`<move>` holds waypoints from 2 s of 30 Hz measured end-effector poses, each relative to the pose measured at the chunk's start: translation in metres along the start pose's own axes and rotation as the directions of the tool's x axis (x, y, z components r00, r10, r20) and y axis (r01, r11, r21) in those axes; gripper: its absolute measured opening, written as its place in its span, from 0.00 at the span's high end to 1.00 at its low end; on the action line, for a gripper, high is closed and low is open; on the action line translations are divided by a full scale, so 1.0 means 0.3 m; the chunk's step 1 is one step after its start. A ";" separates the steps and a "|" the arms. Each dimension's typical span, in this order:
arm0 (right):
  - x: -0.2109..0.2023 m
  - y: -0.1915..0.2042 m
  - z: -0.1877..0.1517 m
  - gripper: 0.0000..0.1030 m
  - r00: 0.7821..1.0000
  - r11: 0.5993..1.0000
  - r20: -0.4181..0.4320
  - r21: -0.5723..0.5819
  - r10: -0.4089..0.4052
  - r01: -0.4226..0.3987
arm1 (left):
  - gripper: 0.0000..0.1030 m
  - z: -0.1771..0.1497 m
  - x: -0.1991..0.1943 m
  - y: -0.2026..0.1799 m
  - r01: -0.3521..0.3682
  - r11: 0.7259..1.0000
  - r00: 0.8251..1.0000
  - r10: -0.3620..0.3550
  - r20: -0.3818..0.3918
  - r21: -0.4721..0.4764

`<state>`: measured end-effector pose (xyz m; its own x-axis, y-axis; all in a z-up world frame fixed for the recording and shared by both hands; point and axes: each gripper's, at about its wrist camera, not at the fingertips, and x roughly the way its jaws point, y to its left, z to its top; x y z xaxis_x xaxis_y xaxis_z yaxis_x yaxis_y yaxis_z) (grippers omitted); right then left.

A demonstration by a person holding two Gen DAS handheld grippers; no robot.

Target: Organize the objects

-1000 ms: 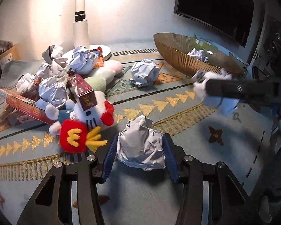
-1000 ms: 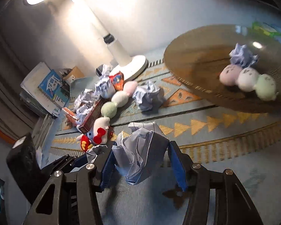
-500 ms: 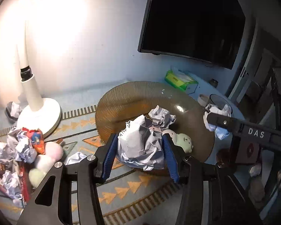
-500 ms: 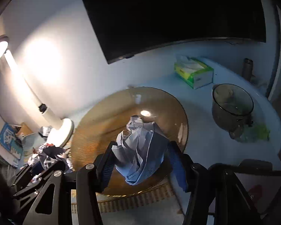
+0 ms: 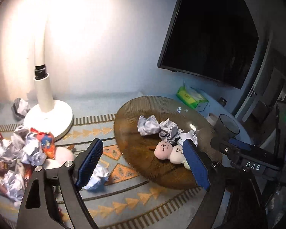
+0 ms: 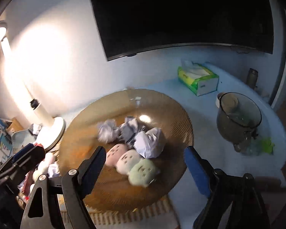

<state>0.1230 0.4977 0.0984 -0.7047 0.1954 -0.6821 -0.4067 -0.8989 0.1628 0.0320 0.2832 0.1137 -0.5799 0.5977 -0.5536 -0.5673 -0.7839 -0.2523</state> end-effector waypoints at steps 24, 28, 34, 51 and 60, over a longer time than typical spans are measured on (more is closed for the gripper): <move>0.022 0.537 -0.499 0.11 0.982 0.934 -0.154 -0.324 0.109 -0.154 | 0.15 -0.500 -0.403 0.818 -0.518 0.800 0.855 0.481 -0.193 -0.301; 0.048 0.512 -0.487 0.11 0.974 0.944 -0.197 -0.285 0.115 -0.169 | 0.12 -0.499 -0.381 0.798 -0.531 0.802 0.846 0.486 -0.217 -0.273; 0.074 0.491 -0.487 0.11 0.966 0.957 -0.236 -0.236 0.110 -0.167 | 0.04 -0.506 -0.376 0.786 -0.531 0.811 0.845 0.483 -0.232 -0.245; 0.047 0.514 -0.456 0.07 0.947 0.959 -0.247 -0.145 0.205 -0.245 | 0.09 -0.365 -0.357 0.871 -0.259 0.809 0.962 0.265 -0.066 -0.527; 0.087 0.850 -0.340 0.34 0.867 0.857 -0.283 -0.205 0.411 -0.473 | 0.34 -0.355 -0.193 0.802 -0.218 0.822 0.976 0.199 -0.093 -0.527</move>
<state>0.0599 0.2335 0.0494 -0.6135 -0.3109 -0.7259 0.1040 -0.9430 0.3160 -0.0087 0.0421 0.0003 -0.6245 0.4112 -0.6640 -0.0318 -0.8628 -0.5045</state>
